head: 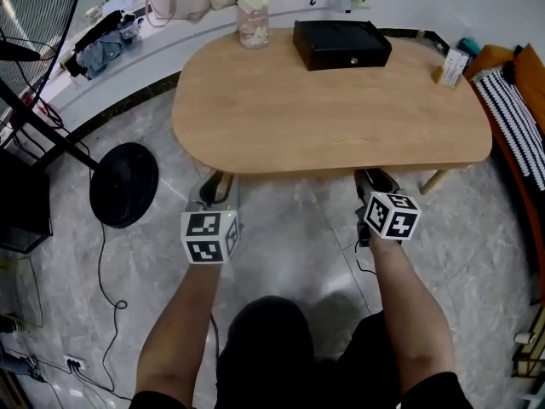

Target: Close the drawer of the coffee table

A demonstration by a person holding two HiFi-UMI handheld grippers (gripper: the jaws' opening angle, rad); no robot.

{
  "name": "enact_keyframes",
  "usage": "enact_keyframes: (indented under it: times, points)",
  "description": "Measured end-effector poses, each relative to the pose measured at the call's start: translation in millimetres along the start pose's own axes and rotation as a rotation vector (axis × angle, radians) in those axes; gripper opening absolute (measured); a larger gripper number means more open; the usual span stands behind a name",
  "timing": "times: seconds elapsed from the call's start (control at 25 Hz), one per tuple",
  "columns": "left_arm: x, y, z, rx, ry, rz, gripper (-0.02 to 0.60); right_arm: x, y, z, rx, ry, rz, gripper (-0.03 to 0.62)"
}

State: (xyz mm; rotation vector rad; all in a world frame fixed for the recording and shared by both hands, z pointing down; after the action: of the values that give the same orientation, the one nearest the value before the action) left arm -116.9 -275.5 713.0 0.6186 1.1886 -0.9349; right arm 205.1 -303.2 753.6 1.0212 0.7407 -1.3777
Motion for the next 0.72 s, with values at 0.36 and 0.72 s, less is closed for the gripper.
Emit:
enact_keyframes:
  times: [0.36,0.72]
  points:
    - [-0.7,-0.7,0.8,-0.001,0.004,-0.002,0.110,1.3,8.1,4.8,-0.007,-0.021,-0.011,0.045]
    - [-1.3,0.7,-0.8,-0.019,0.000,-0.032,0.110,1.0,6.9,2.7,0.003,-0.046,0.003,0.062]
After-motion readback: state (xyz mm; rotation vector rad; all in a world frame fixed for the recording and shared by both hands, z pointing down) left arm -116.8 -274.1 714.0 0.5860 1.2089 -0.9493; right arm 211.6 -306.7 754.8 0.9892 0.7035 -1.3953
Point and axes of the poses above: the fingertips, and each gripper's own axes: z forward along the fingers, y to its right, x out of its top, the point moved 4 cm from there along -z, backward along the fingers, and after that the axes turned 11 degrees about -x, right-handed, at the moved point
